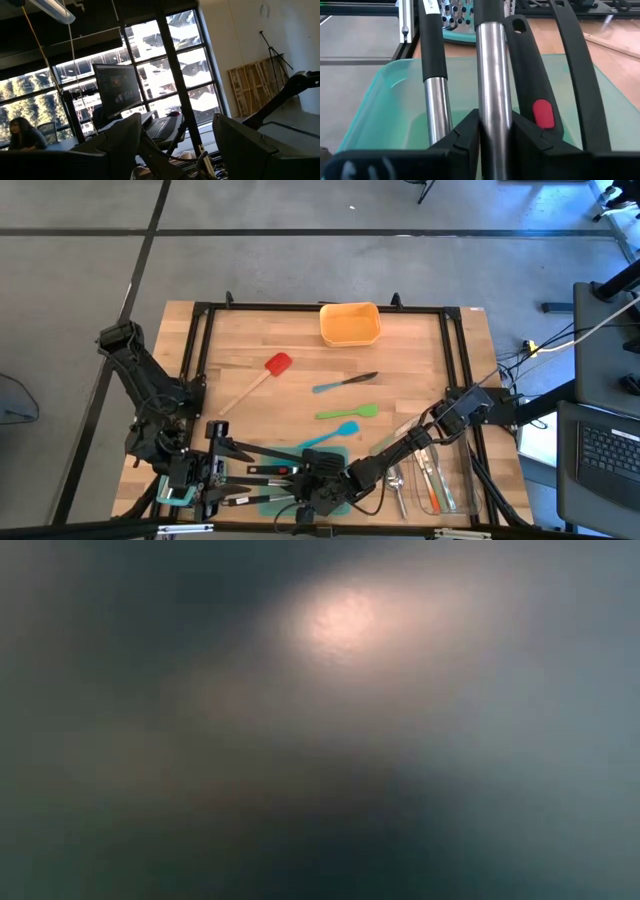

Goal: Pick & Place Kitchen Items
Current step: Put the black spatula into the blue bin, then put the green spatula into the blue bin

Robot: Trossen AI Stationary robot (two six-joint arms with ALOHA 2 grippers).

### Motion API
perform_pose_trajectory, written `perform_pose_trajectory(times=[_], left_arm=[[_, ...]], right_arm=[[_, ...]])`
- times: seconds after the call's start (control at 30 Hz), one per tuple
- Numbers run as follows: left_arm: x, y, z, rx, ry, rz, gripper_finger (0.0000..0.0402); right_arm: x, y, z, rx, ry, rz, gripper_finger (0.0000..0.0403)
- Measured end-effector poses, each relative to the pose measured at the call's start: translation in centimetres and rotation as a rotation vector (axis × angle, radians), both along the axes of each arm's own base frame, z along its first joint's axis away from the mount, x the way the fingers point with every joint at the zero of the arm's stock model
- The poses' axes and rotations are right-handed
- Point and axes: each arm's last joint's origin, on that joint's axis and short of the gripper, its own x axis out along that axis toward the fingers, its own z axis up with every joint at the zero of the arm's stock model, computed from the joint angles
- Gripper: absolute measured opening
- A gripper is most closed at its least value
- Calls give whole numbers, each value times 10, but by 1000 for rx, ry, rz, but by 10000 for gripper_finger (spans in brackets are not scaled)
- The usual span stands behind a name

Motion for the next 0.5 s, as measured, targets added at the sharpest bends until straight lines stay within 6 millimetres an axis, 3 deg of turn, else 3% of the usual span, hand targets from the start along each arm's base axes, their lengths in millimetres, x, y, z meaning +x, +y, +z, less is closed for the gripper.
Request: perform_pose_trajectory(times=[0.37,0.5], left_arm=[[0,0,0,1,0,0,242],[0,0,0,1,0,0,242]], right_arm=[[-9,6,15,-59,-2,-6,186],[-17,12,33,-125,-32,-30,212]])
